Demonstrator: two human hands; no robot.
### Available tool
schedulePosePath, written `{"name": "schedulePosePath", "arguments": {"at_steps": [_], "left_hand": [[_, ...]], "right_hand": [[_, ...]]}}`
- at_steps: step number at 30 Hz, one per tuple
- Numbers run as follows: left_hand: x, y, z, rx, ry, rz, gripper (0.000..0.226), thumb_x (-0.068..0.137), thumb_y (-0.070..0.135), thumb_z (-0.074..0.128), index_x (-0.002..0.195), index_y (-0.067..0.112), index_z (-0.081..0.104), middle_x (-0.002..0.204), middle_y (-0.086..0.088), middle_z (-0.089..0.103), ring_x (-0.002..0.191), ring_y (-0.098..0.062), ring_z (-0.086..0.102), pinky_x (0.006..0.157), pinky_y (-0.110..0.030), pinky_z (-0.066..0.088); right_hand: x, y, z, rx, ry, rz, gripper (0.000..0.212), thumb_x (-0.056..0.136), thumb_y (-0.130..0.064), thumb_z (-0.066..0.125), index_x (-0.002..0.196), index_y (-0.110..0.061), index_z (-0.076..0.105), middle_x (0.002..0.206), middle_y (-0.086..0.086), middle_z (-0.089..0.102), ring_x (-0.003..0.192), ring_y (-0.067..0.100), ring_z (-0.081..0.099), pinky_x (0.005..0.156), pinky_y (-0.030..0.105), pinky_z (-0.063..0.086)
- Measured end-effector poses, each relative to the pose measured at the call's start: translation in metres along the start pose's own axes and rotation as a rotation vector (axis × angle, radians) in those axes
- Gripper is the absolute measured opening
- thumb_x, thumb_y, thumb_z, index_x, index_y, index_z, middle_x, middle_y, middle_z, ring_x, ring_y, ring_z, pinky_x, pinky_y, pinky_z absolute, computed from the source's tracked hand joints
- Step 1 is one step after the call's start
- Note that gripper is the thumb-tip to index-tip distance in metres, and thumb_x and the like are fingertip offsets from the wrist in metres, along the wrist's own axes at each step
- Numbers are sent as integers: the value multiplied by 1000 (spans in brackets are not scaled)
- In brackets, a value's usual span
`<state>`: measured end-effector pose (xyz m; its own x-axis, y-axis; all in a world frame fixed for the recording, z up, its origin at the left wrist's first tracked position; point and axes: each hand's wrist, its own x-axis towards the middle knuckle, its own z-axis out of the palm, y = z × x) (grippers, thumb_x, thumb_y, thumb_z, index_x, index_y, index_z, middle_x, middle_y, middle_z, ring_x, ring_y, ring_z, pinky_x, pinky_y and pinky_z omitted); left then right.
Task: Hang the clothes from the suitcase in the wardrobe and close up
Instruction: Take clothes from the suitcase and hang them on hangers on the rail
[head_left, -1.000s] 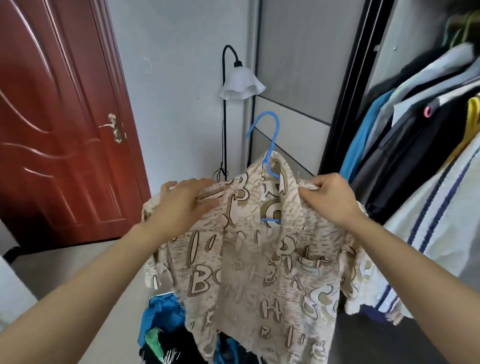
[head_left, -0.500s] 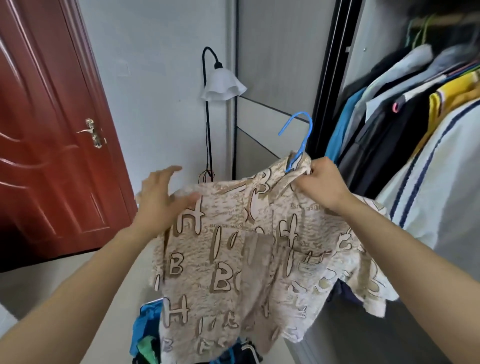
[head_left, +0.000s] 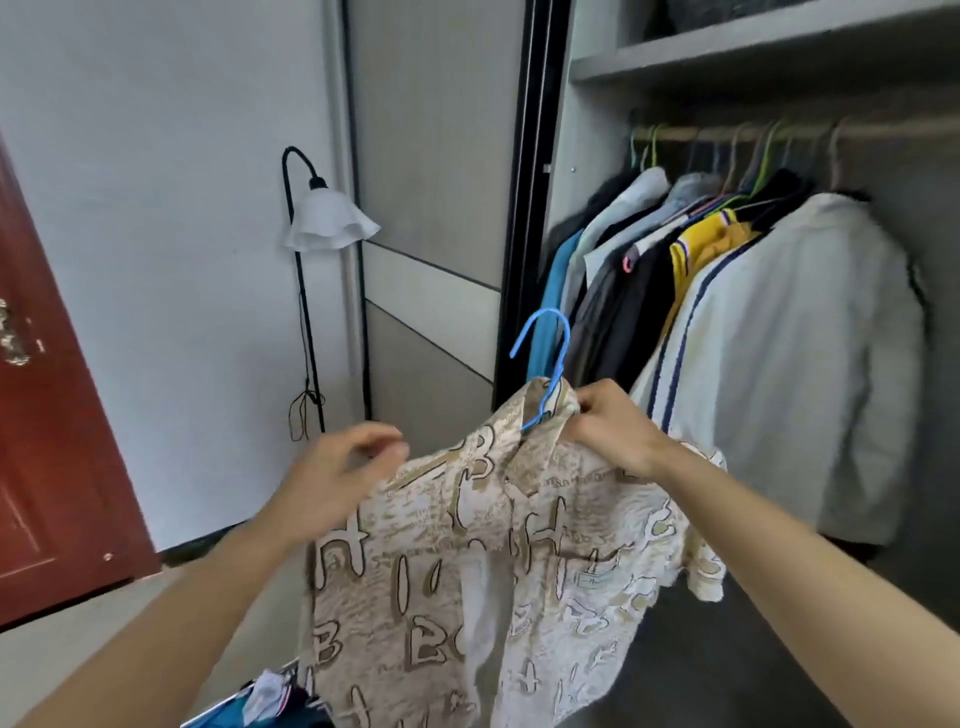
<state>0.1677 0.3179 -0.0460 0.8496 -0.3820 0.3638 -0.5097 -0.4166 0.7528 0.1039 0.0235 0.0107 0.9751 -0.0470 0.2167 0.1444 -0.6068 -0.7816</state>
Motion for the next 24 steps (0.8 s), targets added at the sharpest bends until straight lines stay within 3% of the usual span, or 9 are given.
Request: {"name": "schedulePosePath", "arguments": {"at_steps": [5,6,9,11,13,16,18,22,24], "left_hand": [[26,33,74,225,-71,289,20,84,53,52,70,39,51,54,8,50,61,-20,54,58,-33,35],[33,37,80,161,-46,280,16,83,54,53,72,42,53,54,11,50,58,-18,52,59,-33,36],[52,52,92,11,-37,272,14,80,51,57,70,42,59,52,12,52,50,-6,46,59,-31,37],[58,62,106,-15,-130,271,28,78,57,58,73,30,66,57,7,58,55,-4,52,61,-32,41],[62,76,123,-37,-220,290,45,78,61,59,77,18,70,65,0,63,64,-11,60,65,-32,44],[63,101,147,-111,-366,310,21,85,32,72,73,15,70,65,12,62,64,2,56,66,-25,41],[64,113,168,-95,-485,315,27,79,36,75,76,10,70,77,7,65,70,-3,57,71,-25,41],[72,132,206,-155,-571,265,39,68,53,70,87,20,69,84,-4,71,80,-14,66,82,-38,55],[76,148,219,-193,-597,229,33,74,46,75,93,21,66,81,5,70,77,-8,63,74,-25,53]], "right_hand": [[-40,-2,-33,-91,-72,43,12,72,-10,68,76,1,64,66,10,50,64,14,41,63,32,33],[-49,0,-40,-139,-89,42,4,70,-8,67,74,-9,66,65,7,53,65,10,44,63,31,36],[-82,6,-69,-361,-114,123,27,63,2,62,61,-20,46,58,-7,41,57,6,32,56,31,33],[-106,0,-89,-369,-170,226,20,60,-10,70,73,-12,55,68,0,57,60,12,48,59,34,43],[-123,-13,-106,-95,-179,316,17,64,-16,66,77,-9,58,66,-5,59,57,10,54,55,31,41],[-135,-25,-112,-28,-131,400,34,74,-25,66,104,-8,66,84,1,66,69,7,61,63,26,44],[-138,-23,-108,-168,-150,422,46,75,-31,70,114,-7,64,103,17,67,80,19,64,67,31,52],[-155,-19,-112,-79,-8,415,7,86,-14,67,84,-7,66,62,0,62,57,14,58,52,23,48],[-163,-19,-118,74,119,383,20,87,-6,64,68,-10,61,49,-5,52,46,10,49,47,21,39]]}}
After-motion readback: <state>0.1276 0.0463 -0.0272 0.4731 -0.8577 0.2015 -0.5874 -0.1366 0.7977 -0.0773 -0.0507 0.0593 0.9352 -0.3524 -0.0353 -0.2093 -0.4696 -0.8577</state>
